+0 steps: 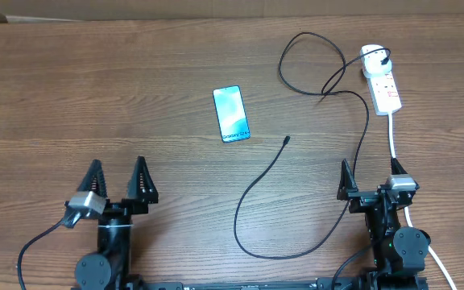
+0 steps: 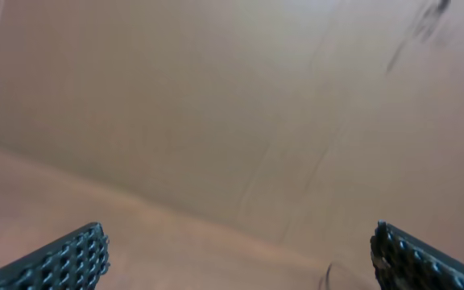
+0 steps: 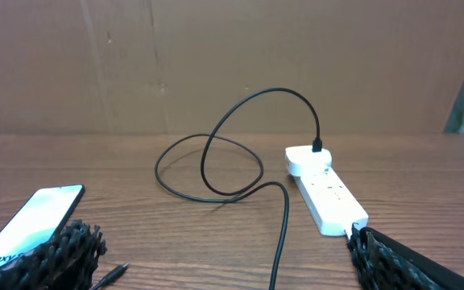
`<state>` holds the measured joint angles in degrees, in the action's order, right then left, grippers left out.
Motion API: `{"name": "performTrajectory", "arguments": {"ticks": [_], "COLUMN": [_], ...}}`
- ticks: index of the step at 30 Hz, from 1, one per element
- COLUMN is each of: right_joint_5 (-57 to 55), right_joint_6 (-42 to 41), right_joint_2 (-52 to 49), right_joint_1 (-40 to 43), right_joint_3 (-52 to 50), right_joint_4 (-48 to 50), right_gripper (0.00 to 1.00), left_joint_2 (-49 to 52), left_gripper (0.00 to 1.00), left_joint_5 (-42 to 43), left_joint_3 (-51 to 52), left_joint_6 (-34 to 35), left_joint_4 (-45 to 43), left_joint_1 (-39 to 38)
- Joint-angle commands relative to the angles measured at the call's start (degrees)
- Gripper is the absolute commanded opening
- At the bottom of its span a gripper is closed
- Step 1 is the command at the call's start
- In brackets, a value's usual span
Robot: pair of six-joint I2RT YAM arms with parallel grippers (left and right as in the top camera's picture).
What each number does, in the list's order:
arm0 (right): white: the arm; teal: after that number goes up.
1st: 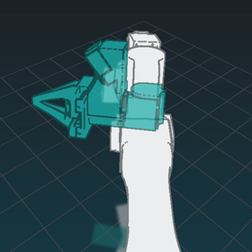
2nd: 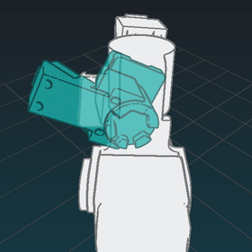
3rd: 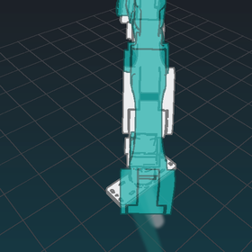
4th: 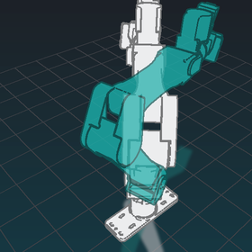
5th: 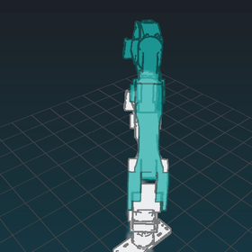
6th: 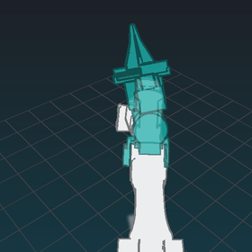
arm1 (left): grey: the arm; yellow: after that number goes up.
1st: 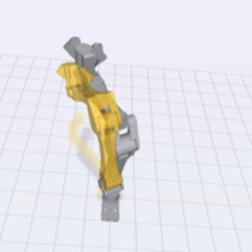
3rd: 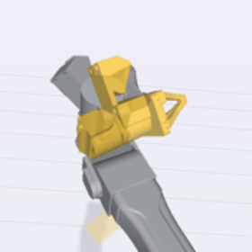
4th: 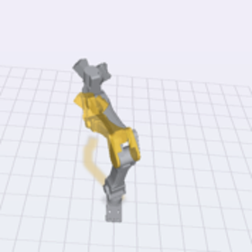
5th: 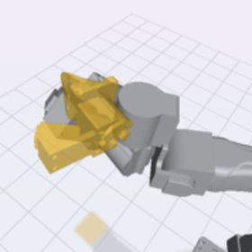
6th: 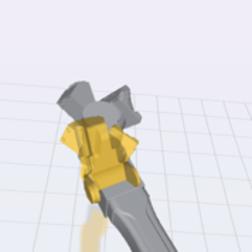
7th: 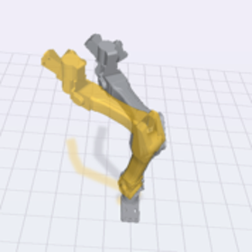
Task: Plug charger to phone and switch on socket
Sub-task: 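Raise the left arm and move the left gripper over the phone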
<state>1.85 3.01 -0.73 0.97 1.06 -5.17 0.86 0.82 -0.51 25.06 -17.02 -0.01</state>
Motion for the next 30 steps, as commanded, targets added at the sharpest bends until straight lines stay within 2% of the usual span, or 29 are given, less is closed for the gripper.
{"name": "performTrajectory", "arguments": {"ticks": [1,8,15,20,25,30], "right_joint_5": [-0.52,-0.55,-0.52,-0.52,-0.52,-0.52], "right_joint_6": [0.04,0.04,0.04,0.04,0.04,0.04], "right_joint_2": [0.57,0.57,0.57,0.57,0.57,0.57], "right_joint_1": [-0.26,-0.26,-0.26,-0.26,-0.26,-0.26], "right_joint_3": [-0.59,-0.59,-0.59,-0.59,-0.59,-0.59], "right_joint_4": [0.33,0.33,0.33,0.35,0.33,0.35], "right_gripper": [1.0,1.0,1.0,1.0,1.0,1.0], "left_joint_2": [-0.61,-0.61,2.45,10.19,22.62,34.75], "left_gripper": [1.0,1.0,1.0,1.0,1.0,1.0], "left_joint_5": [0.79,2.6,3.93,7.72,11.82,15.85], "left_joint_3": [-0.42,-6.16,-17.75,-30.6,-44.39,-57.33], "left_joint_6": [-1.27,-1.31,-2.71,-3.17,-9.66,-10.58], "left_joint_4": [-3.3,-5.9,-2.34,11.89,27.43,44.35], "left_joint_1": [-0.33,-0.33,-0.33,-0.33,-0.35,-0.37]}}
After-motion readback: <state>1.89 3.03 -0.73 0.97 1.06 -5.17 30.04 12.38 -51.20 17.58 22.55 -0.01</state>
